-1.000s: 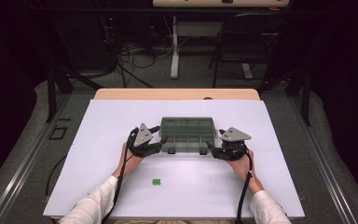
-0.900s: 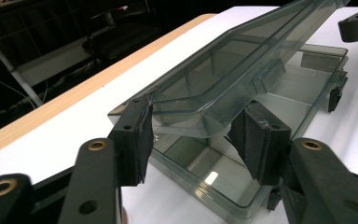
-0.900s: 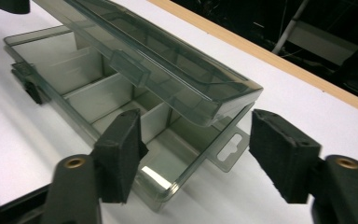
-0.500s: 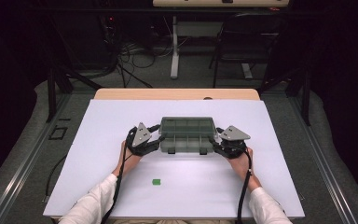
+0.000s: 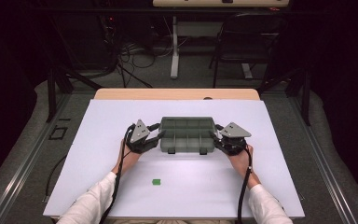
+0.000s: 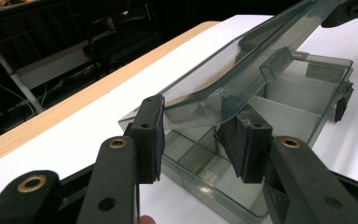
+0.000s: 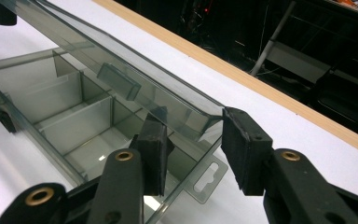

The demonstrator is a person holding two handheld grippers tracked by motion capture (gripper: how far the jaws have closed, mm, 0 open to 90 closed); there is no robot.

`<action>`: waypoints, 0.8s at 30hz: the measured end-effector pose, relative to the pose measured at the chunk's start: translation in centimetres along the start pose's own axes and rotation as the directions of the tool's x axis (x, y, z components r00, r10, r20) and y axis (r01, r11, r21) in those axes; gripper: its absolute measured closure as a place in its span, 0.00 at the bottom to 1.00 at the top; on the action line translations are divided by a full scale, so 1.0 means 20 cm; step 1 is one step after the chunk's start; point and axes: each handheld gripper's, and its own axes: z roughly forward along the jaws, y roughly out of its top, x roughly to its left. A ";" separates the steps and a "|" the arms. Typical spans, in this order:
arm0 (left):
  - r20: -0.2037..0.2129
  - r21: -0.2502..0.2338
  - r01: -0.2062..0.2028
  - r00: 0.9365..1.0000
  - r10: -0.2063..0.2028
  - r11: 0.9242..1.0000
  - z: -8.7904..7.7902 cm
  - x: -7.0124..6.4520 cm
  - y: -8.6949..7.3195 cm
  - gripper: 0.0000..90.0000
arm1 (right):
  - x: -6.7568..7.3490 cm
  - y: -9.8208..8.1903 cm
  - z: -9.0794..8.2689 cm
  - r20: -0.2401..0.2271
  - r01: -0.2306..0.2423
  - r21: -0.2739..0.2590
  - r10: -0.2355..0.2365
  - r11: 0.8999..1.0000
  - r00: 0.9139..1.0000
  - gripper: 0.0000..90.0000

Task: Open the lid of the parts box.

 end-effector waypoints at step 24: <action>-0.018 -0.012 -0.028 0.999 0.027 1.000 0.01 0.06 0.04 0.78 | -0.06 0.05 0.03 0.014 -0.036 -0.013 0.036 0.999 0.999 0.78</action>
